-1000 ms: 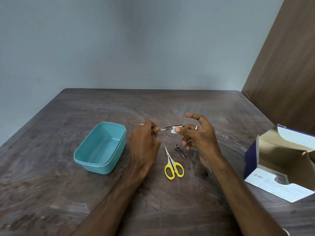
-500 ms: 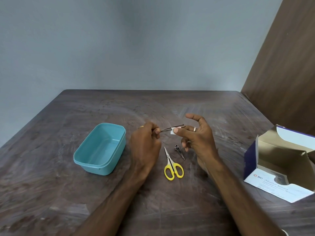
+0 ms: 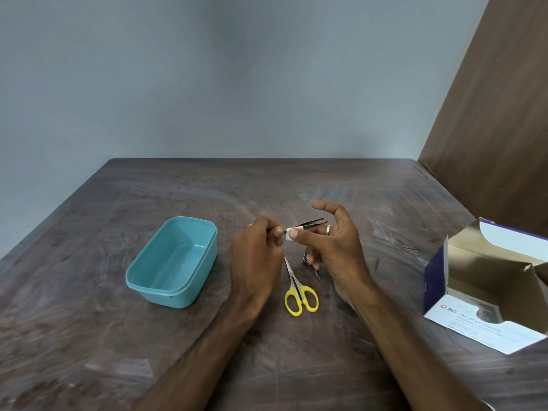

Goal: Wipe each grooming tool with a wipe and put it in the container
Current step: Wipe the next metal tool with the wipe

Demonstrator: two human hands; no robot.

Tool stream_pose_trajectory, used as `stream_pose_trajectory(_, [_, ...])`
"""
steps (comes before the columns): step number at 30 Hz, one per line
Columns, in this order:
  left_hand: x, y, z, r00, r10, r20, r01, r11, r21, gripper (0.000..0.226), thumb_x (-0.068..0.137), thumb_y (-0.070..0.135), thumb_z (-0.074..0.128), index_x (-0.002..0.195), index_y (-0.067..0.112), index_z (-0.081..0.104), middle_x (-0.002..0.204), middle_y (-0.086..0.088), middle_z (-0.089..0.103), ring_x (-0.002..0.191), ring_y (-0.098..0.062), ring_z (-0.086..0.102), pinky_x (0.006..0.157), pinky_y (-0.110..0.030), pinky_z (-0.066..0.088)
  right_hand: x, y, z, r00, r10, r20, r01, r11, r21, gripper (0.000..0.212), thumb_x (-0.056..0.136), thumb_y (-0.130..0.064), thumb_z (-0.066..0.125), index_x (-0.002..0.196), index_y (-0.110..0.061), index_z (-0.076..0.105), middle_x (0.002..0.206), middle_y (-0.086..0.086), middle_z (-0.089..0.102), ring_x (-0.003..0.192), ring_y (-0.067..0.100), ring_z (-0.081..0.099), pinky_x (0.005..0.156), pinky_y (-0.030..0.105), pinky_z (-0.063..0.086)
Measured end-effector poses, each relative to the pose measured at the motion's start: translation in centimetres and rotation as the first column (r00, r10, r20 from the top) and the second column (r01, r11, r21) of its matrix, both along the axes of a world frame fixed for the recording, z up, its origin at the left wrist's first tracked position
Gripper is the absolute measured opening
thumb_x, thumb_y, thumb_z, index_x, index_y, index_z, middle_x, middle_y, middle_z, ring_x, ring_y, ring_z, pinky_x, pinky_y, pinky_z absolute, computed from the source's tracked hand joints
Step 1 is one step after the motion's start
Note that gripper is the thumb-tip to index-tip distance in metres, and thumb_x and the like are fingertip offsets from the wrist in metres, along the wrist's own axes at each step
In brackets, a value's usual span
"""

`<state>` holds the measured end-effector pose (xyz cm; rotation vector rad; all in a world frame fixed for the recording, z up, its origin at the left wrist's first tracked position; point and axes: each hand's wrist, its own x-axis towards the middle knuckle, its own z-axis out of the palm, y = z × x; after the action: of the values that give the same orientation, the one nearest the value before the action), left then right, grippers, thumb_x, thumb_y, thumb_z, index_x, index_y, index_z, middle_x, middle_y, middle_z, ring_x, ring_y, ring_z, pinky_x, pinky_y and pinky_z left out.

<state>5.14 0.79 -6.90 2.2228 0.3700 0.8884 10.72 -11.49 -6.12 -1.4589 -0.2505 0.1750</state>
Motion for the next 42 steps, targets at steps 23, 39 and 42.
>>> stream_pose_trajectory(23, [0.0, -0.3, 0.1, 0.995, -0.098, -0.023, 0.092, 0.978, -0.186, 0.013, 0.093, 0.012, 0.062, 0.083, 0.016, 0.069, 0.068, 0.007, 0.068, 0.066, -0.014, 0.066, 0.064, -0.046, 0.057, 0.1, -0.3, 0.4, 0.996, 0.012, 0.087, -0.012, 1.0, 0.007, 0.055, 0.074, -0.008, 0.085, 0.119, -0.019, 0.056, 0.074, 0.012, 0.073, 0.041, 0.018, 0.048, 0.04, 0.022, 0.039])
stream_pose_trajectory(39, [0.3, 0.1, -0.5, 0.994, -0.102, 0.043, 0.11, 0.956, -0.272, 0.018, 0.091, 0.013, 0.061, 0.076, 0.021, 0.066, 0.062, 0.007, 0.067, 0.062, -0.013, 0.067, 0.062, -0.048, 0.058, 0.5, -0.7, 0.8, 0.997, -0.02, 0.074, 0.017, 0.999, 0.042, 0.051, 0.073, -0.003, 0.084, 0.115, -0.016, 0.059, 0.067, 0.004, 0.072, 0.041, 0.018, 0.046, 0.042, 0.024, 0.04])
stream_pose_trajectory(42, [0.3, 0.1, -0.4, 0.994, -0.096, 0.043, 0.105, 0.954, -0.28, 0.017, 0.091, 0.012, 0.061, 0.076, 0.018, 0.068, 0.061, 0.006, 0.067, 0.061, -0.013, 0.067, 0.062, -0.047, 0.058, 0.6, -0.8, 0.8, 0.997, -0.02, 0.073, 0.017, 0.999, 0.041, 0.051, 0.073, -0.004, 0.085, 0.115, -0.017, 0.058, 0.068, 0.004, 0.072, 0.042, 0.019, 0.047, 0.043, 0.027, 0.04])
